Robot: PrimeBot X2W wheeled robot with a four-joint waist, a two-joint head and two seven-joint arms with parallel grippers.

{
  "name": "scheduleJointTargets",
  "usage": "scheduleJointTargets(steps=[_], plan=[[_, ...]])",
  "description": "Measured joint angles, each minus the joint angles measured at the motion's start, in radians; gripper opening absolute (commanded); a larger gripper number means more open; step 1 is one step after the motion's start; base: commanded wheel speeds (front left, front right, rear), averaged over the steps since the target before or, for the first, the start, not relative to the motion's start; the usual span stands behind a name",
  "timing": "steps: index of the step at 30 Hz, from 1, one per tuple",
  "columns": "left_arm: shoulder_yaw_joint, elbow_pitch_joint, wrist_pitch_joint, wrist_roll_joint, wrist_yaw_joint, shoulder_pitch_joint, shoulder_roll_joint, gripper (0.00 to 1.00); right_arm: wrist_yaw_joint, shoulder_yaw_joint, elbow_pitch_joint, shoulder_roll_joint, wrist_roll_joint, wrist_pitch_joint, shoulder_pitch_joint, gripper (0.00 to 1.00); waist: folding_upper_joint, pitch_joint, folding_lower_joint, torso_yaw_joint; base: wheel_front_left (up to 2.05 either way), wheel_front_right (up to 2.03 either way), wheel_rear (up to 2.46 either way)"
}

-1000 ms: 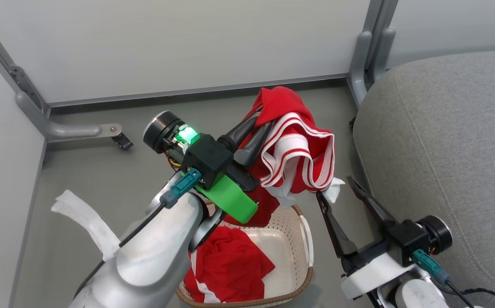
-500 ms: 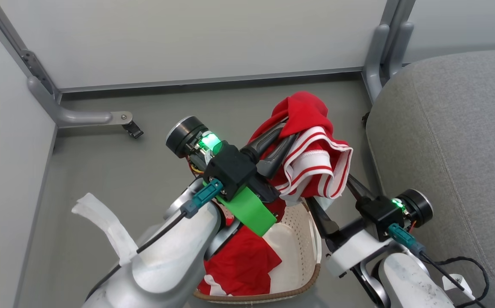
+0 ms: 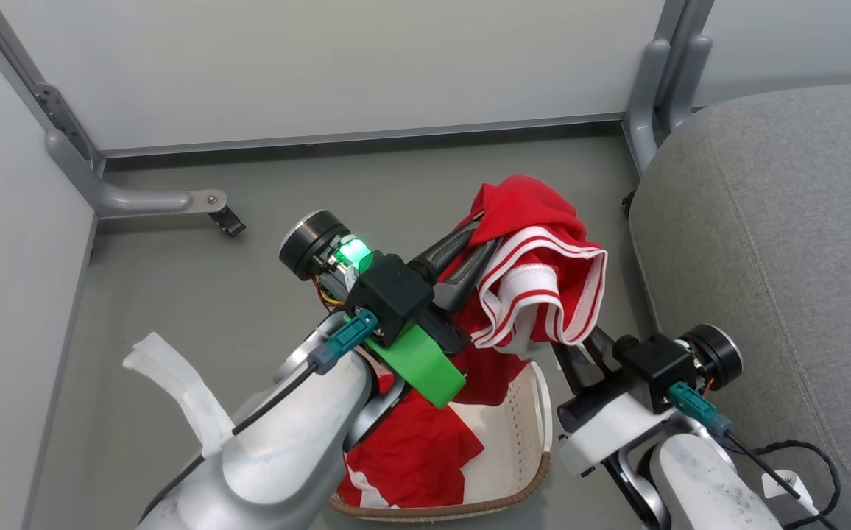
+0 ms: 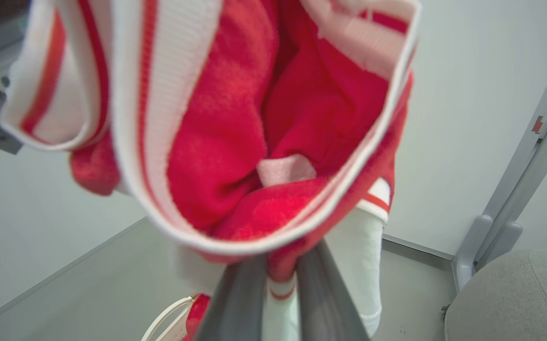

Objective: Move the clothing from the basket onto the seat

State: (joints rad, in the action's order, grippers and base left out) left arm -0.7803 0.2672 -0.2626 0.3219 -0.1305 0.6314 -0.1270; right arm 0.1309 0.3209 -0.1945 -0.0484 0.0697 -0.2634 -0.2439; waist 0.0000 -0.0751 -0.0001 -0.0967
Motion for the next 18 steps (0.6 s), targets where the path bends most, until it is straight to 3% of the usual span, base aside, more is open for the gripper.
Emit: scheduleJointTargets(steps=[8,9,10,18], plan=[[-0.005,0.019,0.0,0.003,0.0,-0.005,-0.004,0.0,0.0,-0.001,0.01,0.0,0.006,0.0,0.007,0.0,0.0,-0.002,0.0,-0.002,0.0,0.0,0.0],[-0.003,0.021,0.0,0.003,0.0,-0.005,-0.004,0.47,0.0,-0.001,0.011,0.0,0.008,0.0,0.007,0.0,0.0,-0.003,0.0,-0.002,0.0,0.0,0.0],[-0.003,0.021,0.0,0.004,0.0,-0.005,-0.003,1.0,0.0,-0.001,0.012,0.0,0.009,0.0,0.007,0.0,0.0,-0.003,0.0,-0.003,0.0,0.0,0.0],[-0.001,0.025,0.0,0.005,0.0,-0.005,0.0,1.0,0.0,0.0,0.019,0.0,0.009,0.0,0.006,0.0,0.0,-0.008,0.0,-0.005,0.0,0.0,0.0]])
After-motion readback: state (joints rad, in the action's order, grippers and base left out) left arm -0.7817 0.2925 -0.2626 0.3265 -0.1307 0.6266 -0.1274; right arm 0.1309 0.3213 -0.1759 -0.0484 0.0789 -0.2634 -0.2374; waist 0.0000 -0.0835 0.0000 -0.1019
